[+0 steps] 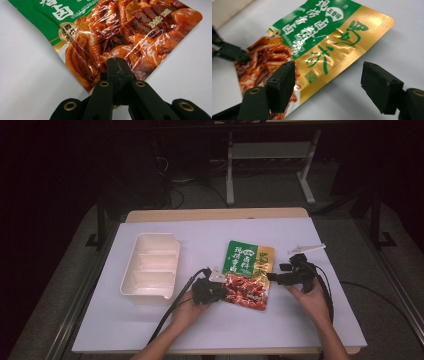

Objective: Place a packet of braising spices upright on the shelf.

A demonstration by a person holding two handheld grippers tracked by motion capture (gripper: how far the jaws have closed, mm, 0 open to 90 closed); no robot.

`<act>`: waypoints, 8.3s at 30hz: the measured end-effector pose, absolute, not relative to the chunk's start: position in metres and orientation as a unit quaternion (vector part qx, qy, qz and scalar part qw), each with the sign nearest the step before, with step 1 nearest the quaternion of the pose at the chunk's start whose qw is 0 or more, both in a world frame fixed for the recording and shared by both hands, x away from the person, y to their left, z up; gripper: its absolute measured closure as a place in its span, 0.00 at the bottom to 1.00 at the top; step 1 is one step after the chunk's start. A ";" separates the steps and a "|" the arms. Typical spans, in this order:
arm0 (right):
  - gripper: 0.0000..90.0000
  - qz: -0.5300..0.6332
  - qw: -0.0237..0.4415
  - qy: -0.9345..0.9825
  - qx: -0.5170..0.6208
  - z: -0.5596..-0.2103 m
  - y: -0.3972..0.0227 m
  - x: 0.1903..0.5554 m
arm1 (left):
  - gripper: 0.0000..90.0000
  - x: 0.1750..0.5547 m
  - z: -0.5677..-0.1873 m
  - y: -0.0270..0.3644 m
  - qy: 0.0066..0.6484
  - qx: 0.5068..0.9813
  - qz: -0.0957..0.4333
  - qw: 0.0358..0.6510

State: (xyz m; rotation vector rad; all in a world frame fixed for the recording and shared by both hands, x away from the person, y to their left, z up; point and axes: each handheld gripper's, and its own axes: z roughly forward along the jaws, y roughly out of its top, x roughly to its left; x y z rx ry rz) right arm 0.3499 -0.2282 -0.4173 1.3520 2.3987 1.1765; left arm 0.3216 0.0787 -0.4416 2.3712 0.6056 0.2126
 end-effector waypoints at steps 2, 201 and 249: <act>0.29 0.376 0.073 0.804 0.455 -0.416 -0.224 0.358 | 1.00 0.321 -0.442 0.078 0.234 0.909 0.082 0.335; 1.00 0.548 0.063 0.801 0.232 -0.253 -0.028 0.382 | 0.42 0.232 -0.434 0.170 0.179 0.859 0.090 0.472; 1.00 0.565 0.012 0.792 0.232 -0.305 0.083 0.428 | 0.38 0.231 -0.436 0.173 0.167 0.862 0.099 0.467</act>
